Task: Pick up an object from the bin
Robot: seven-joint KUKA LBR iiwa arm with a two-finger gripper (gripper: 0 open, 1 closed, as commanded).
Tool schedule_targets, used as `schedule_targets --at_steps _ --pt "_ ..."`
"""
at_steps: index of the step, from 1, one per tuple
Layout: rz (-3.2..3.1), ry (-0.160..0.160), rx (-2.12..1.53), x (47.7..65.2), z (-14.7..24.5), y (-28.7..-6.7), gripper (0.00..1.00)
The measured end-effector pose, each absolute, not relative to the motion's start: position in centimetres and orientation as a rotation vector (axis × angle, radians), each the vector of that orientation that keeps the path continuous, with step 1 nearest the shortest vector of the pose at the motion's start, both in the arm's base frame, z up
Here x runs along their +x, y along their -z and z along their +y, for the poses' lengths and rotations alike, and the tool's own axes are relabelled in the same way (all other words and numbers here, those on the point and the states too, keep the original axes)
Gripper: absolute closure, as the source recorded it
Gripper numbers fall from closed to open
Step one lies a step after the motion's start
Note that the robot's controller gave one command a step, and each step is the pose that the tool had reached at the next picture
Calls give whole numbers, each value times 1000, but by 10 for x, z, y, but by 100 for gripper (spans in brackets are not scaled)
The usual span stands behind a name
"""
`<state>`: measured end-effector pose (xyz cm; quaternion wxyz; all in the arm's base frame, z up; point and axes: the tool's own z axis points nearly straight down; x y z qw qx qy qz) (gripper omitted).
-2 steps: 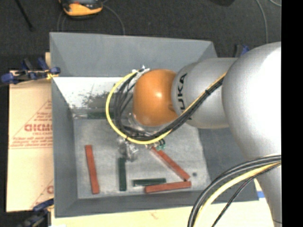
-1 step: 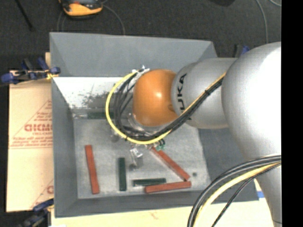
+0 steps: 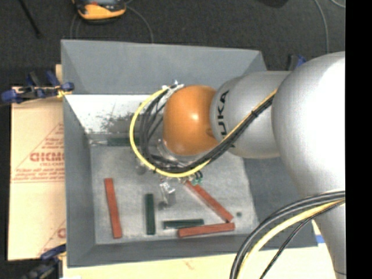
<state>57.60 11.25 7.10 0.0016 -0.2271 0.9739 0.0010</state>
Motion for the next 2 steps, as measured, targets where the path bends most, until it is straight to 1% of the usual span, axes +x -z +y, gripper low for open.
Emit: schedule_targets --at_steps 1,2 --pt "2873 -2 -1266 525 149 -71 100" --pt "2874 -3 -1264 525 149 -71 100"
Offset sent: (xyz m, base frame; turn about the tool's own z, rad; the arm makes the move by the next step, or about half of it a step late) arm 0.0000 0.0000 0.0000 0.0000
